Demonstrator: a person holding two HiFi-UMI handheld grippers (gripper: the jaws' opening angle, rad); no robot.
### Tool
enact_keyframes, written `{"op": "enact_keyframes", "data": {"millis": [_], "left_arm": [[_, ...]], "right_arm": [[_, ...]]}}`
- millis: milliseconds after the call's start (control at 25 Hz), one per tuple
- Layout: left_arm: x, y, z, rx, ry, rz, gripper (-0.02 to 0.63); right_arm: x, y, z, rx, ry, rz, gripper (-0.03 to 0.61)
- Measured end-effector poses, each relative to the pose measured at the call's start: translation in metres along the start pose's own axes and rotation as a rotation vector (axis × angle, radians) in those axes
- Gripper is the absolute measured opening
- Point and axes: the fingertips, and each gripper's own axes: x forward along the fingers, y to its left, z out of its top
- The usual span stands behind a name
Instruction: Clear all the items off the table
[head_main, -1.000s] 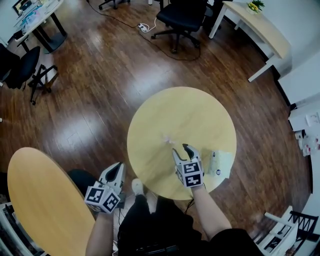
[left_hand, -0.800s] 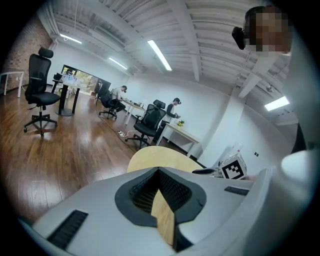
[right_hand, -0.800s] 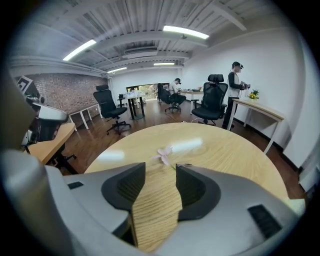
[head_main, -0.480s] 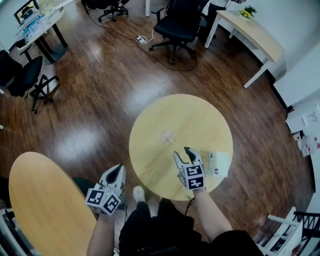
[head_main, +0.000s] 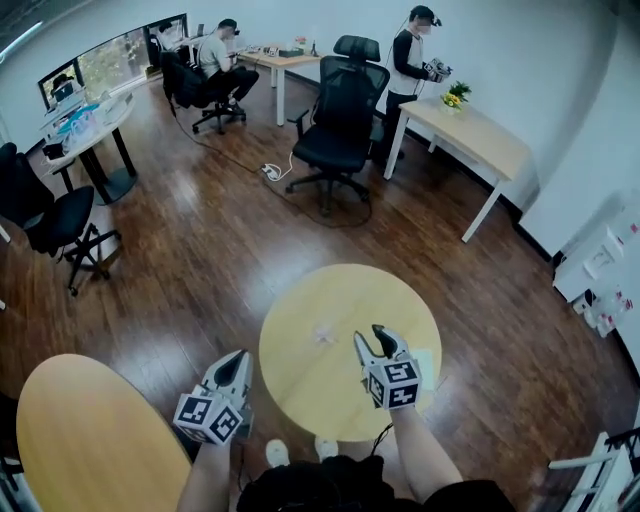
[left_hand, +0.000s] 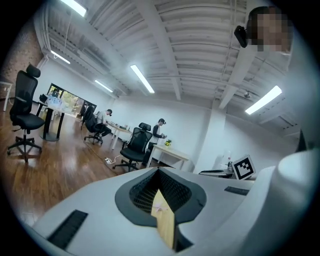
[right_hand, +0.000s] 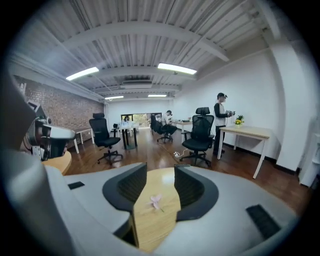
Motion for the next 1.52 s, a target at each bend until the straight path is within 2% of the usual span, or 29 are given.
{"op": "enact_keyframes", "data": {"millis": [120,200,240,280,320,360,520,800,1000,1240,1520], "left_arm": [[0.003,-0.005,0.018,0.024,-0.052,-0.042,-0.009],[0.004,-0.009,0.025,0.036,-0.076,-0.067,-0.009],[0.005,-0.011,0.028,0.04,-0.084,-0.076,-0.009],[0.006,-0.014,0.031,0.043,-0.092,-0.083,-0.009],[0.008,-0.016,0.034,0.045,-0.098,-0.088,-0.009],[0.01,-0.017,0.036,0.046,-0.104,-0.092,-0.009],[0.007,-0.024,0.041,0.03,-0.124,-0.105,-0.009],[0.008,-0.033,0.045,0.069,-0.154,-0.149,-0.009],[0.0,-0.036,0.056,0.103,-0.177,-0.153,-0.009],[-0.011,-0.027,0.061,0.101,-0.189,-0.124,-0.009],[-0.02,-0.016,0.065,0.102,-0.205,-0.082,-0.009]], "right_arm": [[-0.019,-0.008,0.035,0.061,-0.12,-0.017,0.148],[-0.032,-0.011,0.05,0.051,-0.175,-0.036,0.104],[-0.037,-0.012,0.055,0.042,-0.194,-0.045,0.062],[-0.041,-0.012,0.059,0.037,-0.206,-0.05,0.058],[-0.044,-0.013,0.061,0.038,-0.214,-0.05,0.018],[-0.047,-0.013,0.062,0.042,-0.218,-0.044,0.005],[-0.064,-0.009,0.063,0.045,-0.258,-0.042,0.002],[-0.089,-0.01,0.088,0.07,-0.412,-0.041,0.002],[-0.087,-0.005,0.094,0.066,-0.407,-0.024,0.002],[-0.085,-0.002,0.104,0.052,-0.429,-0.033,0.002],[-0.078,0.008,0.112,0.033,-0.442,0.003,0.0]]}}
